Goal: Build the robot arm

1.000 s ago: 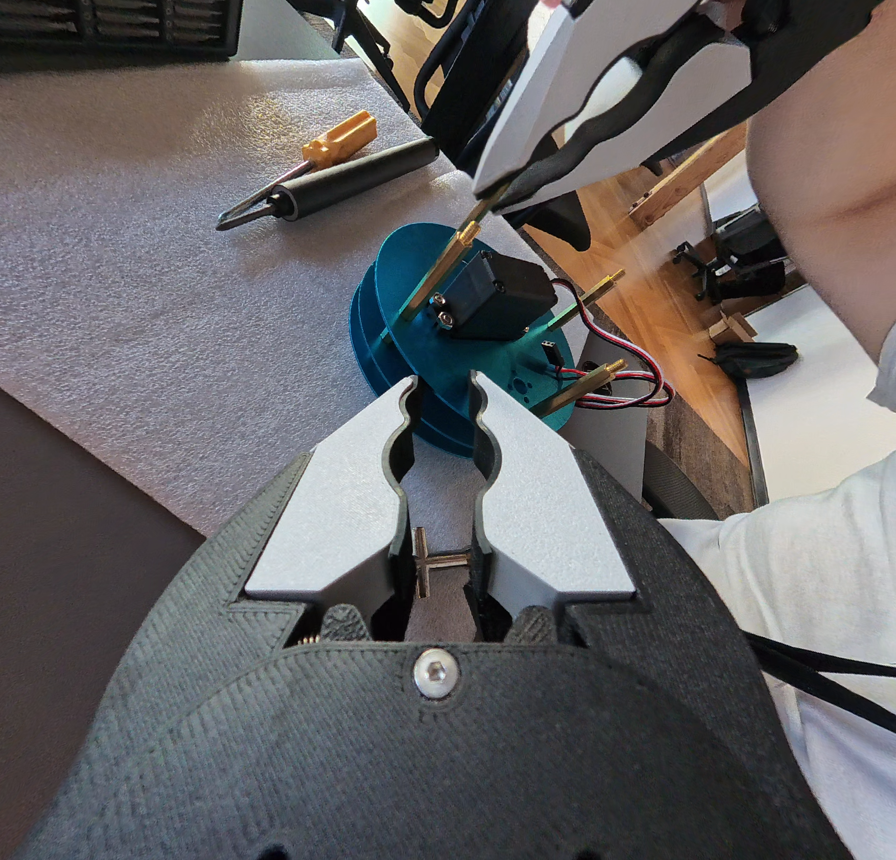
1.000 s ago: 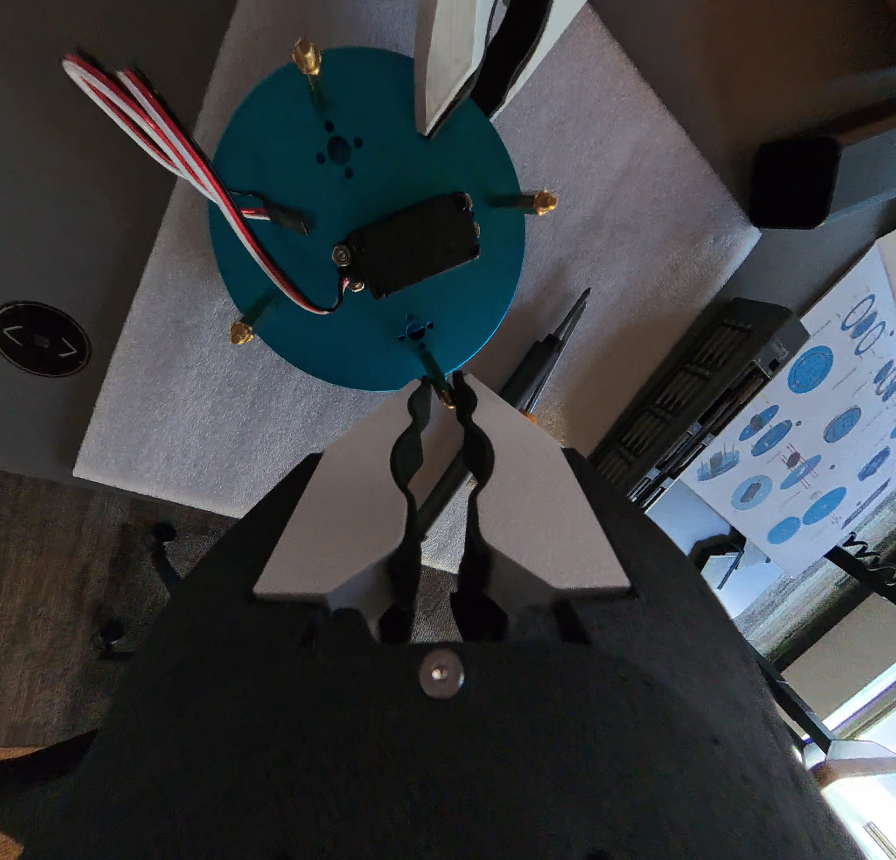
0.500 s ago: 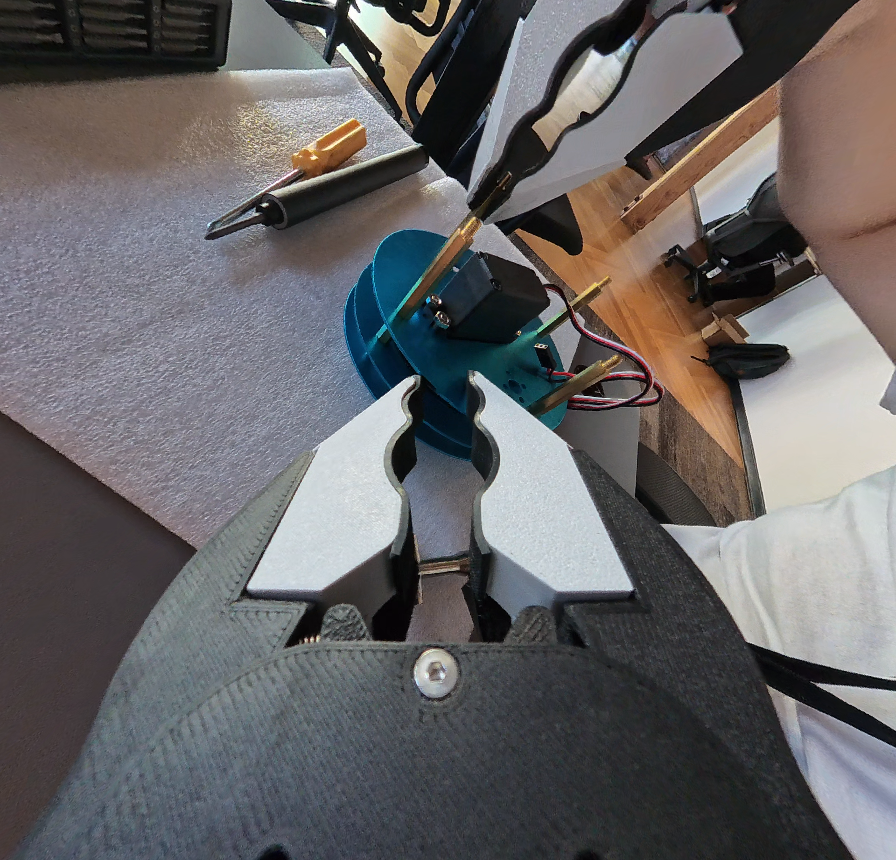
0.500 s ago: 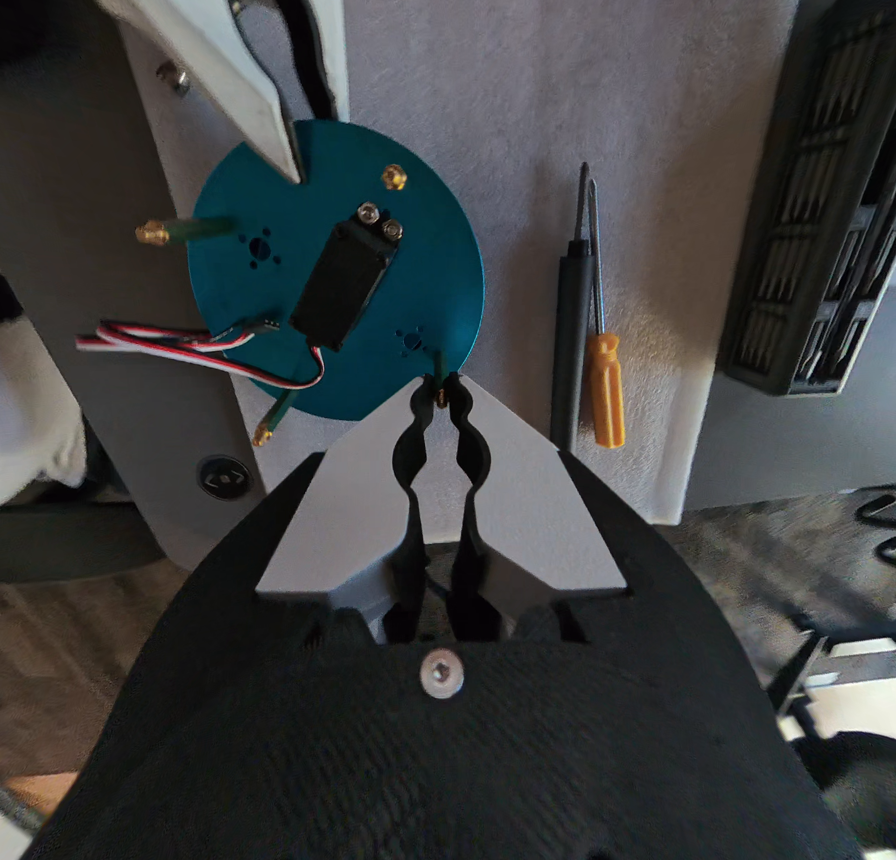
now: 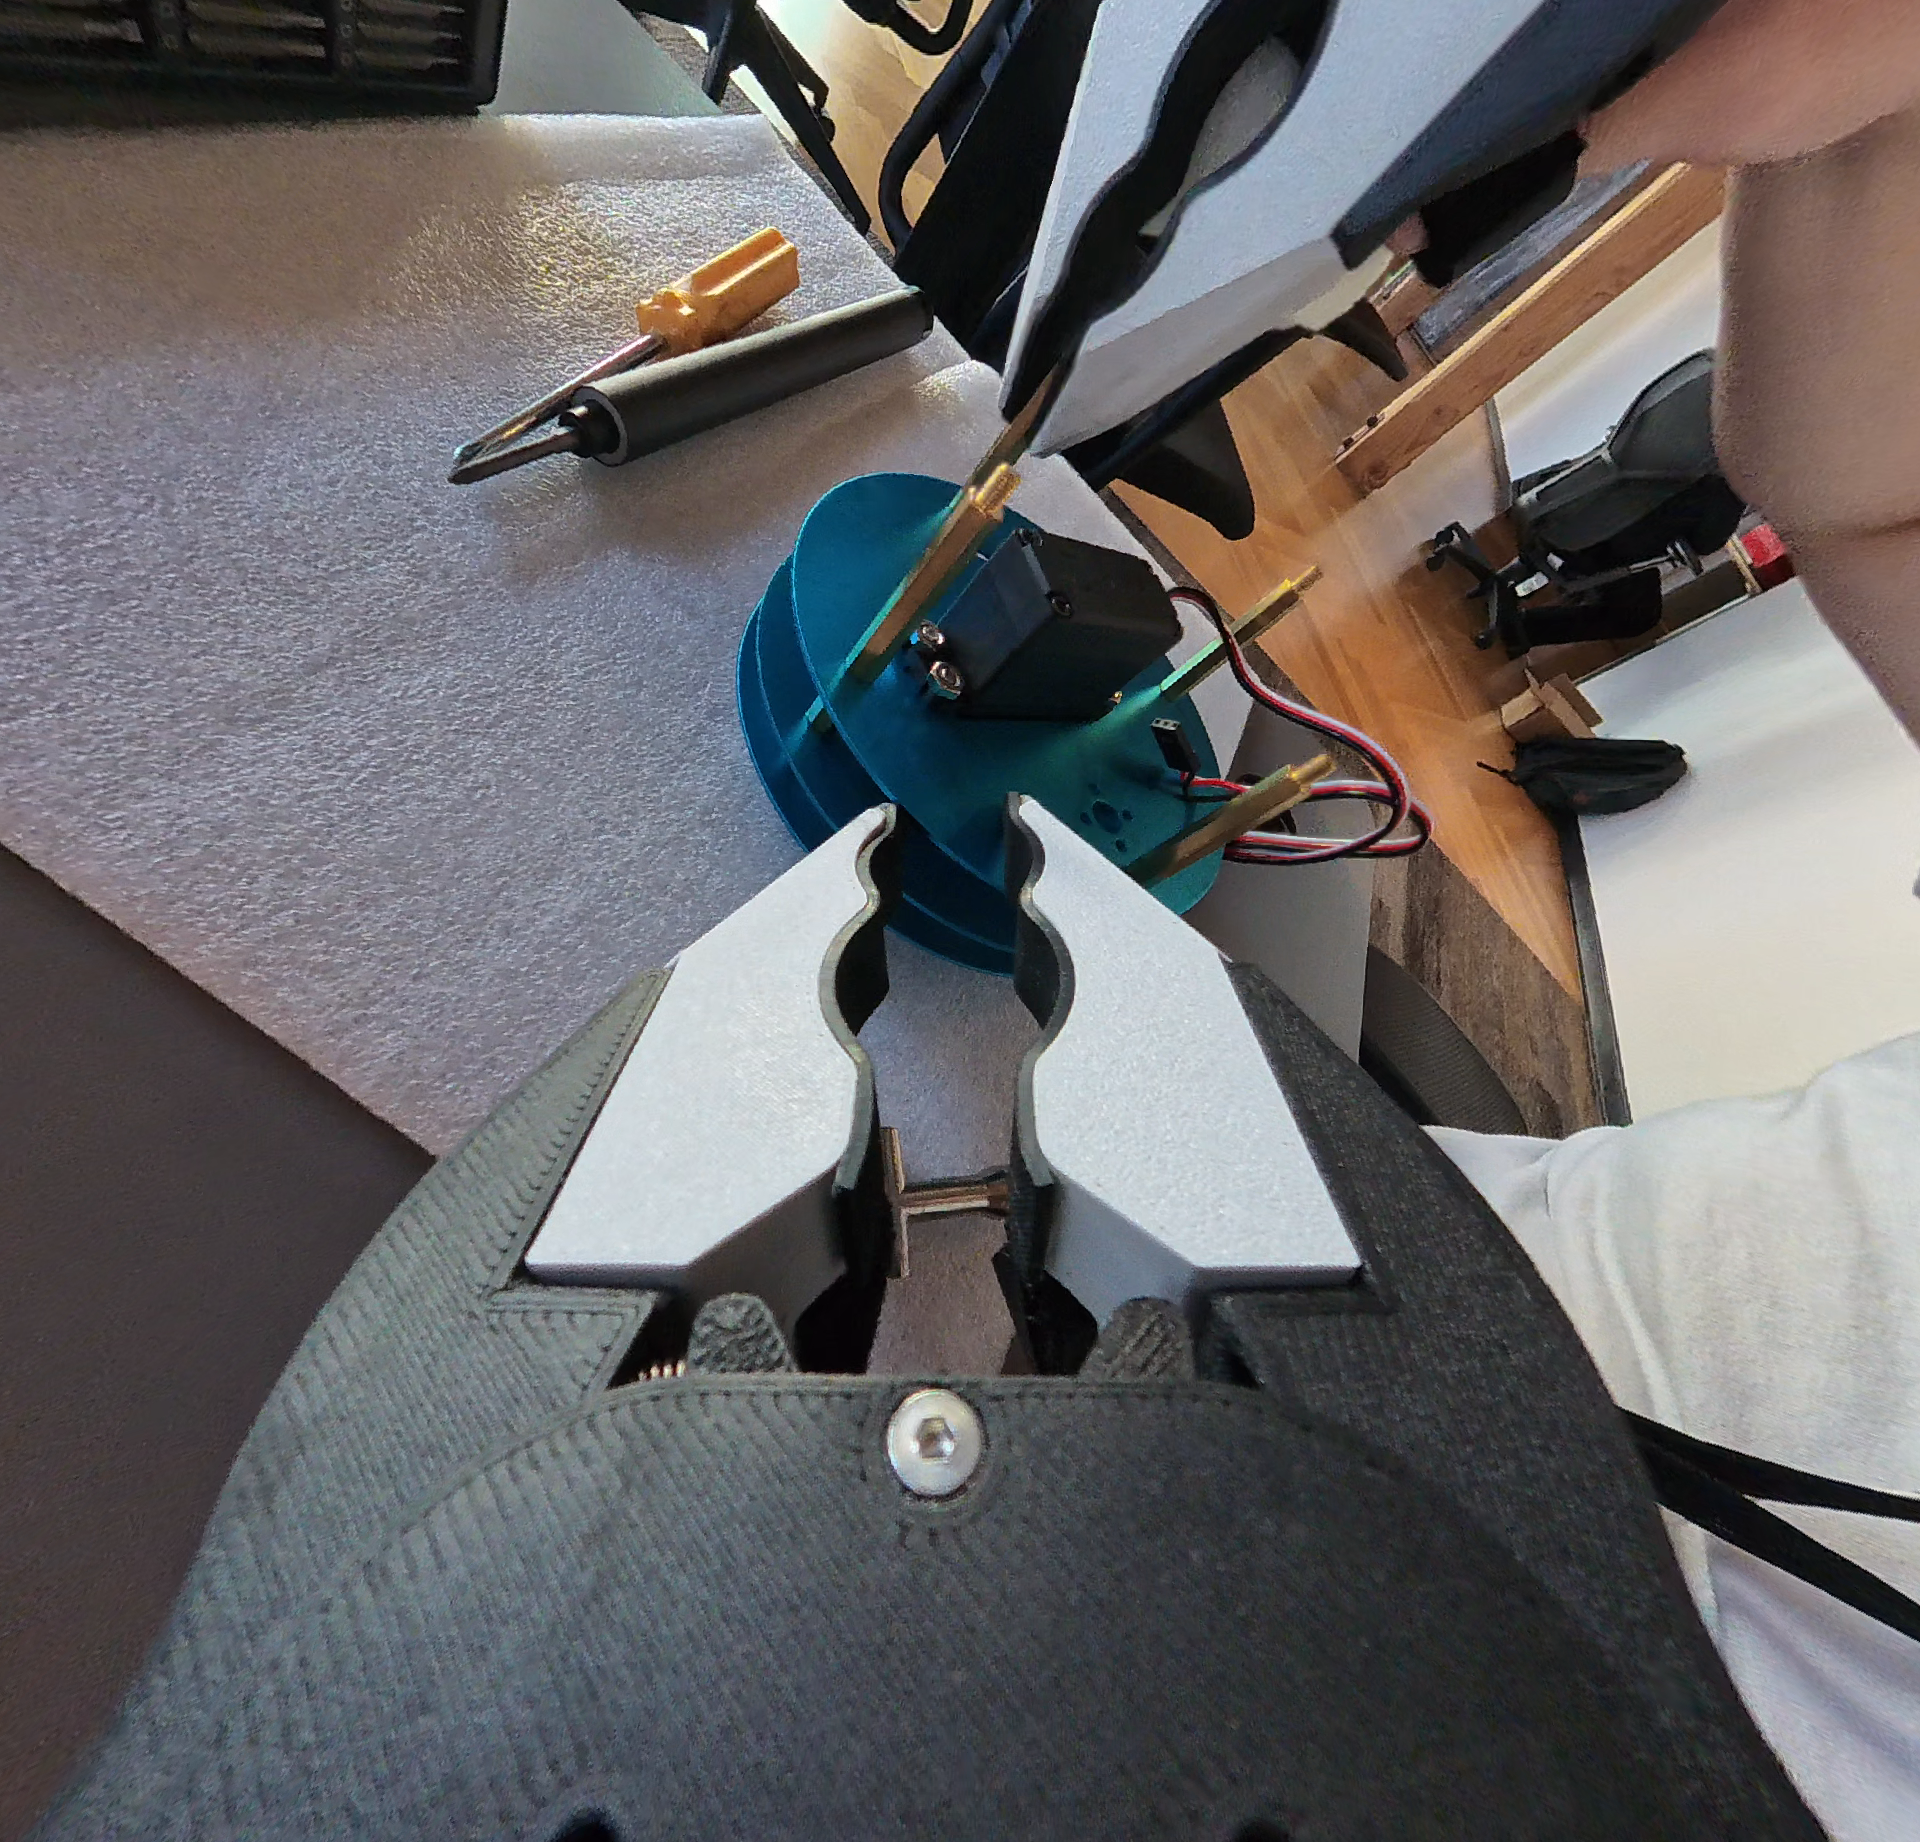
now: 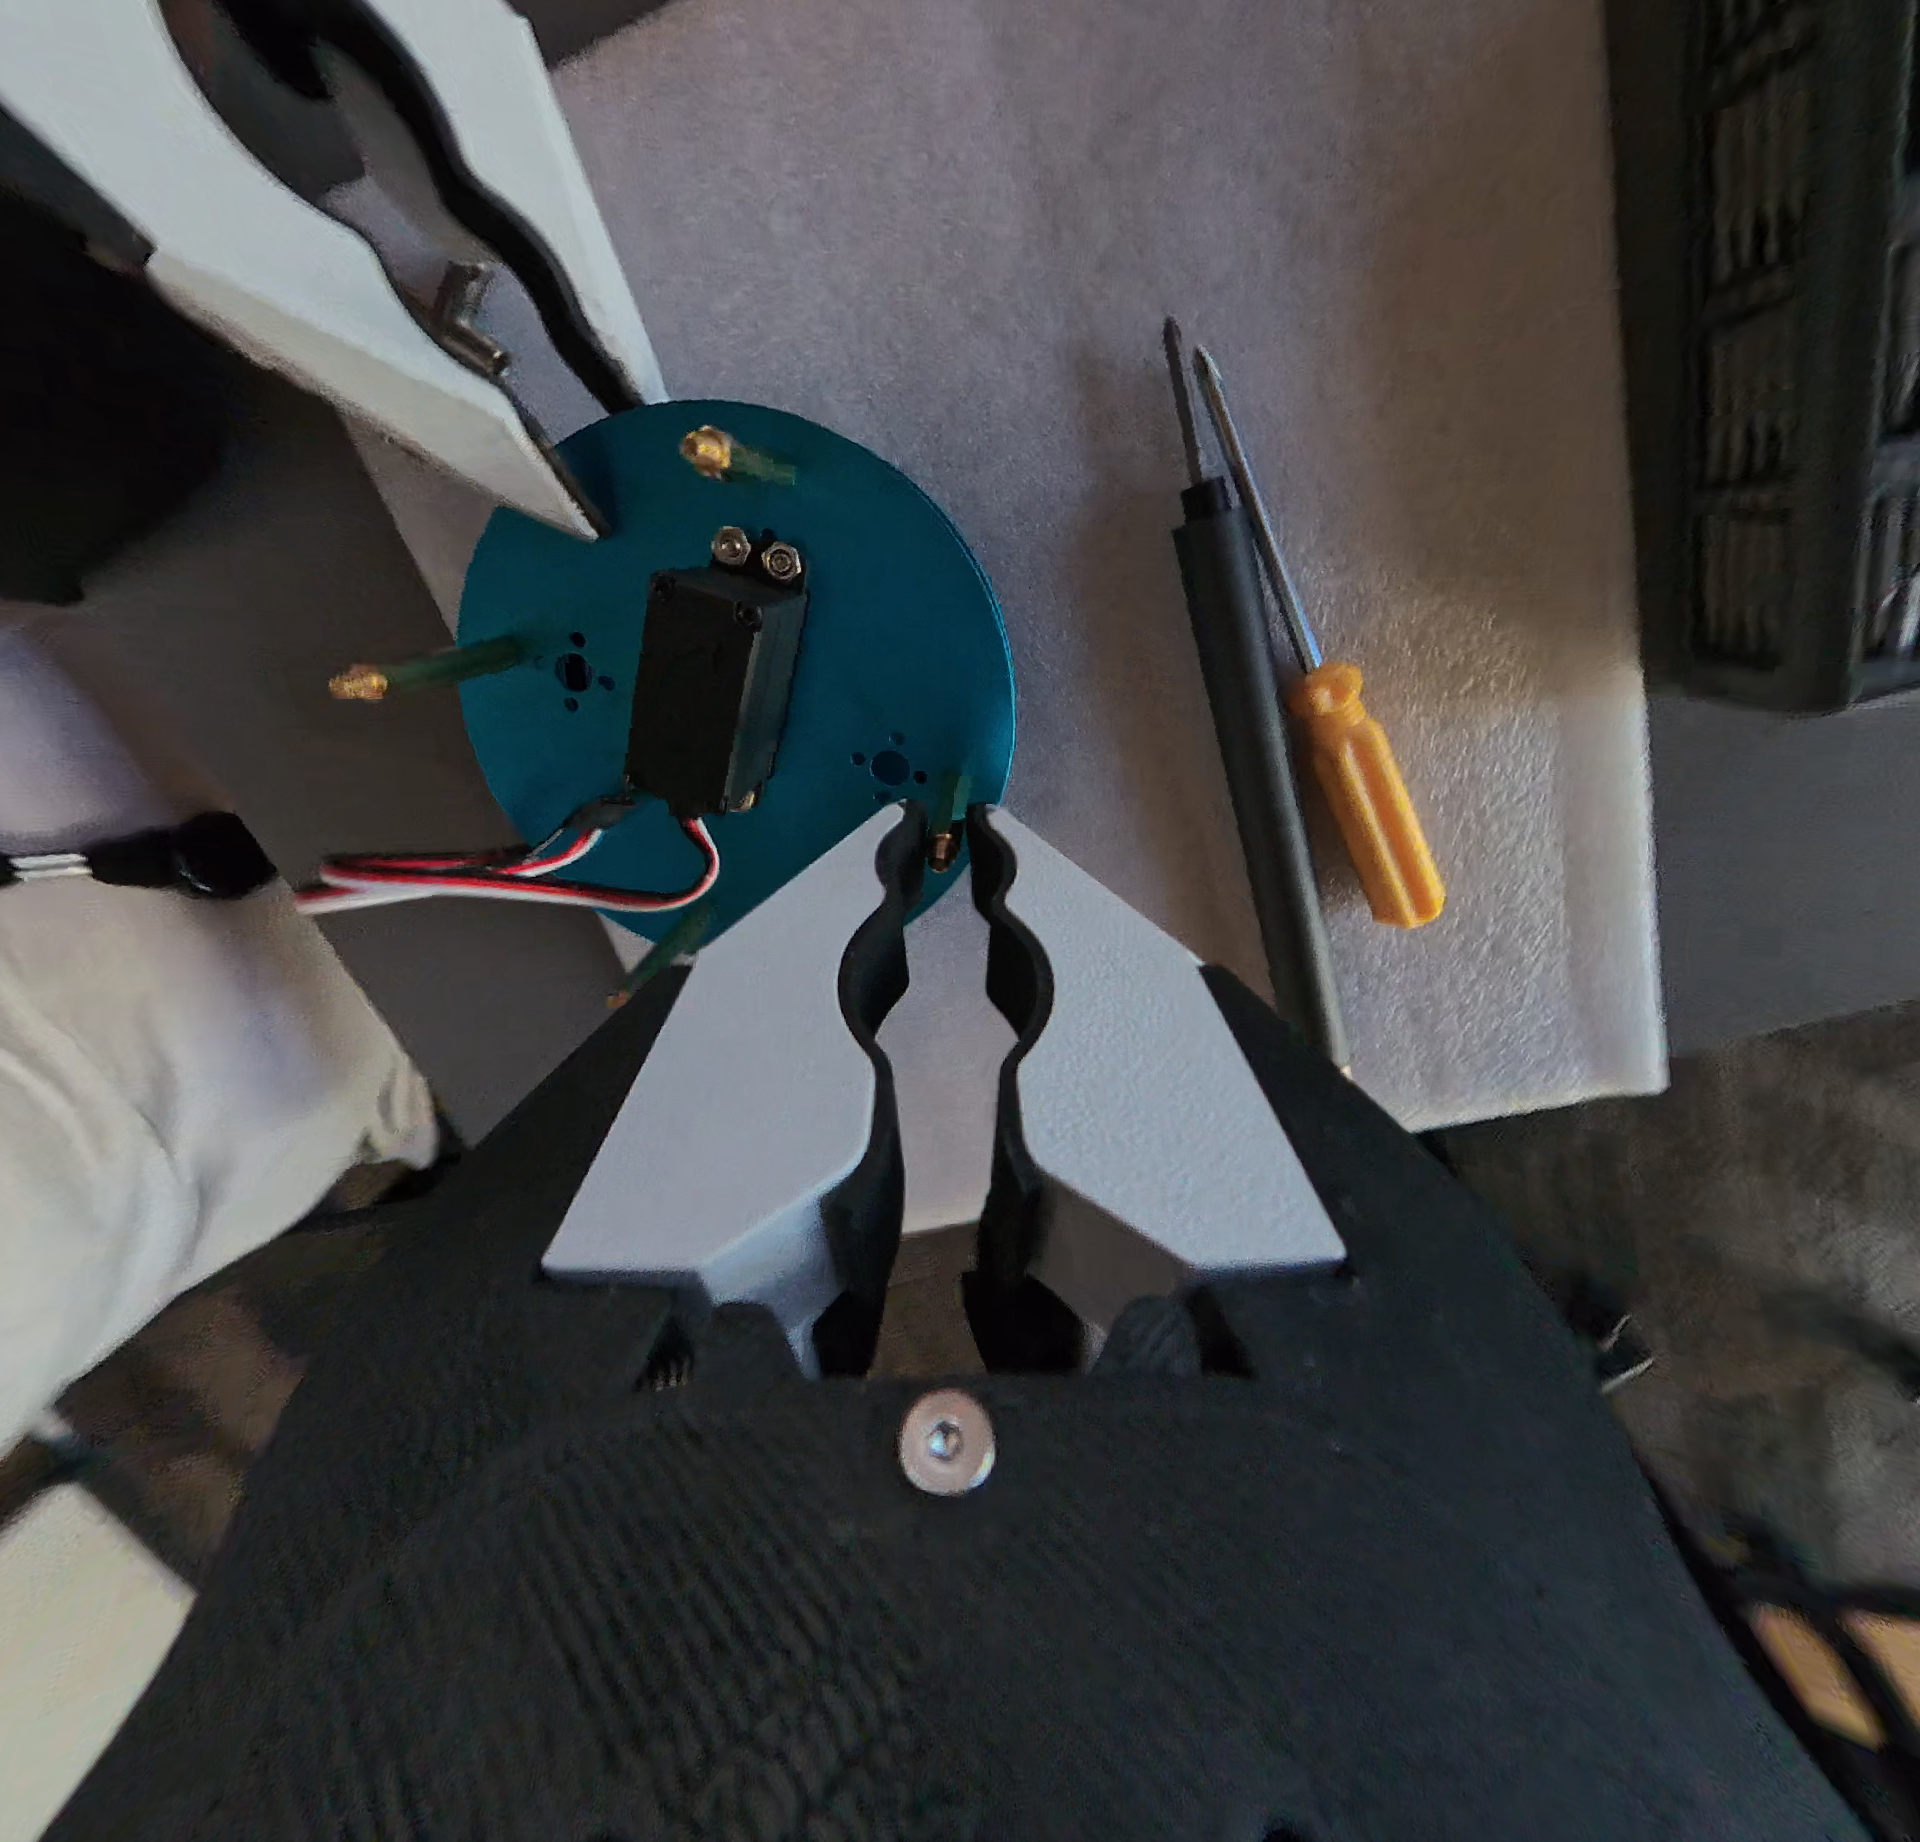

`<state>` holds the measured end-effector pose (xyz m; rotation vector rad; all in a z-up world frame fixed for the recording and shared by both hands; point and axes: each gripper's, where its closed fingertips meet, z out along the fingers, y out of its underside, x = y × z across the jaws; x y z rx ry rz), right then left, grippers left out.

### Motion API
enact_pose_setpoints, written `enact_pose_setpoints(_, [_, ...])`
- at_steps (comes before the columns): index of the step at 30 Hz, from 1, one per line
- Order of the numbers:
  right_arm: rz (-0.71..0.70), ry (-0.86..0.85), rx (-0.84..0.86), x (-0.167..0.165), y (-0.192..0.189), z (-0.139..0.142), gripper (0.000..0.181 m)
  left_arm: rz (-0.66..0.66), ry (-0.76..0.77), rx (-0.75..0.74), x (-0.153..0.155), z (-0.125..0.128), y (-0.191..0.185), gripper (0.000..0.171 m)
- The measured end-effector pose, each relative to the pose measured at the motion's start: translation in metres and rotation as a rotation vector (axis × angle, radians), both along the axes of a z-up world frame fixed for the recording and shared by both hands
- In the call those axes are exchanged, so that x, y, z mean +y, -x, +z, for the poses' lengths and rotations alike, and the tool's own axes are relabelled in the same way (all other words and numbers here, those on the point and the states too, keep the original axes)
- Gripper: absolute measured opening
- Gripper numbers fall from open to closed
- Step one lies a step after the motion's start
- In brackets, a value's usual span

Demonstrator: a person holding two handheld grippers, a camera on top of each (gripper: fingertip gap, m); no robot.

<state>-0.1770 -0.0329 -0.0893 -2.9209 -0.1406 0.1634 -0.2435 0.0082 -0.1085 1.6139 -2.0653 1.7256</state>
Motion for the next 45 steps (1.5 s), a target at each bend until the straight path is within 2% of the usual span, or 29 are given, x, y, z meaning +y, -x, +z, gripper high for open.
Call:
enact_pose_setpoints(2, [0.089, -0.128, -0.012, 0.004, -0.001, 0.007, 0.018, 0.0, 0.001, 0.002, 0.0, 0.0, 0.001, 0.017])
enact_pose_setpoints(4, [0.157, -0.33, -0.036, 0.006, -0.006, 0.017, 0.037, 0.0, -0.004, 0.001, 0.0, 0.0, 0.001, 0.017])
enact_pose_setpoints(5, [0.183, -0.428, -0.03, 0.005, -0.008, 0.02, 0.039, 0.0, -0.007, 0.0, 0.0, 0.0, 0.001, 0.017])
enact_pose_setpoints(7, [0.211, -0.609, 0.039, 0.001, -0.004, 0.018, 0.04, 0.0, -0.008, -0.003, 0.0, 0.0, 0.0, 0.017])
enact_pose_setpoints(9, [0.176, -0.744, 0.116, 0.002, -0.006, 0.009, 0.026, -0.001, -0.002, -0.001, 0.0, 0.0, 0.0, 0.017])
enact_pose_setpoints(12, [0.145, -0.9, 0.231, 0.007, 0.0, 0.008, 0.017, 0.001, 0.004, 0.003, 0.0, 0.0, 0.0, 0.017])
enact_pose_setpoints(14, [0.144, -0.9, 0.231, 0.007, 0.001, 0.002, 0.017, 0.0, 0.009, 0.001, 0.0, 0.0, 0.001, 0.017])
enact_pose_setpoints(16, [0.153, -0.911, 0.216, 0.008, 0.004, 0.002, 0.005, 0.001, 0.005, 0.002, 0.0, 0.0, 0.0, 0.017])
enact_pose_setpoints(18, [0.099, -0.911, 0.2, 0.009, 0.003, 0.002, 0.005, -0.001, 0.004, 0.008, 0.001, -0.001, 0.0, 0.017])
enact_pose_setpoints(22, [-0.079, -0.898, 0.081, 0.006, -0.001, 0.0, 0.005, -0.003, 0.013, 0.0, 0.0, 0.0, 0.0, 0.017])
enact_pose_setpoints(27, [-0.392, -0.847, -0.116, 0.004, -0.005, -0.001, 0.006, -0.001, 0.011, -0.005, -0.001, 0.001, -0.001, 0.016])
enact_pose_setpoints(29, [-0.454, -0.861, -0.16, 0.005, -0.006, 0.0, 0.006, 0.001, 0.003, -0.002, 0.0, 0.0, 0.0, 0.016])
enact_pose_setpoints(30, [-0.432, -0.861, -0.187, 0.006, -0.006, 0.0, 0.006, 0.003, 0.001, -0.001, 0.0, 0.0, 0.0, 0.016])
enact_pose_setpoints(32, [-0.305, -0.85, -0.235, 0.007, -0.005, 0.001, 0.007, 0.002, 0.0, -0.001, 0.0, -0.001, 0.001, 0.017])
enact_pose_setpoints(35, [-0.123, -0.864, -0.205, 0.008, -0.005, 0.003, 0.03, 0.0, 0.003, -0.002, 0.0, 0.0, 0.001, 0.016])
enact_pose_setpoints(36, [-0.092, -0.864, -0.177, 0.008, -0.007, 0.002, 0.032, 0.0, 0.003, -0.001, 0.0, 0.0, 0.001, 0.016])
enact_pose_setpoints(38, [-0.04, -0.873, -0.072, 0.008, -0.003, 0.001, 0.02, 0.0, 0.003, -0.001, 0.0, 0.0, 0.001, 0.016])
enact_pose_setpoints(39, [-0.037, -0.873, -0.021, 0.009, -0.001, 0.001, 0.005, 0.0, 0.0, -0.003, 0.0, 0.0, 0.001, 0.017])
enact_pose_setpoints(41, [-0.096, -0.857, 0.04, 0.009, -0.002, -0.001, 0.005, 0.001, -0.005, -0.003, 0.0, -0.001, 0.001, 0.017])
enact_pose_setpoints(45, [-0.333, -0.817, -0.011, 0.008, -0.007, -0.003, 0.006, 0.0, 0.003, -0.006, -0.001, 0.0, 0.0, 0.017])
